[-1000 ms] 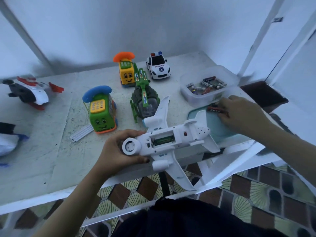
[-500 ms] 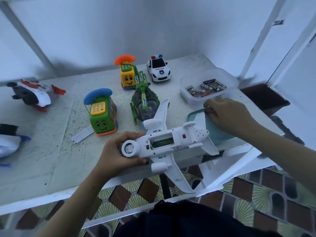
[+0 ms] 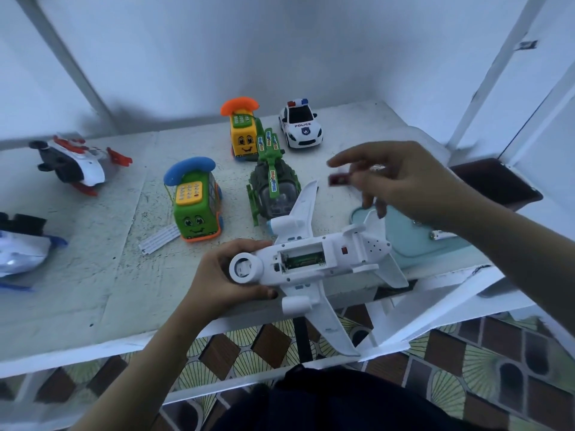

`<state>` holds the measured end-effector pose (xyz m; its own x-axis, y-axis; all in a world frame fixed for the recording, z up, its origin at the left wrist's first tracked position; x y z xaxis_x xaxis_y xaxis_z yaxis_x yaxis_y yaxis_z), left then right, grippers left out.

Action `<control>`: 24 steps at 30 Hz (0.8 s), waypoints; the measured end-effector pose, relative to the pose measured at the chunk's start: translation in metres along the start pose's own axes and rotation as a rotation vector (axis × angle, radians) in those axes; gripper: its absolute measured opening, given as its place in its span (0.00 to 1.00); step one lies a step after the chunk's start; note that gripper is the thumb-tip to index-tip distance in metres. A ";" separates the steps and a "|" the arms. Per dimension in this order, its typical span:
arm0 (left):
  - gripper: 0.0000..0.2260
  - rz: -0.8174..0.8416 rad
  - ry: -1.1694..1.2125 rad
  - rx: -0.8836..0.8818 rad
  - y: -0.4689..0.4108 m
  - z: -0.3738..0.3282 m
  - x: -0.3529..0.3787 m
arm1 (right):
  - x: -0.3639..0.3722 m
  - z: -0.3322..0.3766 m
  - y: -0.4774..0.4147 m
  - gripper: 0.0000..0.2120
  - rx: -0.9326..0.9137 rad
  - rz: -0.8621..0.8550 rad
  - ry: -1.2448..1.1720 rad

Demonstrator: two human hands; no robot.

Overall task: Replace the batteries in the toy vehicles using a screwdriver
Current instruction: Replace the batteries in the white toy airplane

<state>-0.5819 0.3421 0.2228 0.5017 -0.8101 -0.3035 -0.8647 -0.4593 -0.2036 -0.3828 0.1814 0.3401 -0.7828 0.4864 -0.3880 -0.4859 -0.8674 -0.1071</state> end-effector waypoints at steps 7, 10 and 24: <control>0.26 -0.002 -0.003 0.000 0.000 0.001 0.000 | 0.047 0.005 -0.001 0.08 -0.059 0.274 0.063; 0.26 -0.001 0.000 0.000 0.000 0.002 -0.001 | 0.058 0.002 -0.003 0.10 -0.140 0.301 0.199; 0.25 0.010 0.015 0.017 -0.001 0.002 0.000 | 0.080 -0.003 0.007 0.07 -0.525 0.295 0.661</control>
<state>-0.5810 0.3427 0.2212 0.4924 -0.8200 -0.2918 -0.8691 -0.4449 -0.2164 -0.4478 0.2138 0.3052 -0.3849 0.2167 -0.8972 0.0675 -0.9628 -0.2615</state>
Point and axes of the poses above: each hand's wrist, its own y-axis away from the middle knuckle, its own x-axis out of the palm, z = x × y, the point moved 3 cm from there along -y, towards the middle knuckle, and after that the axes turned 5 degrees about -y, right-handed, at the moved point
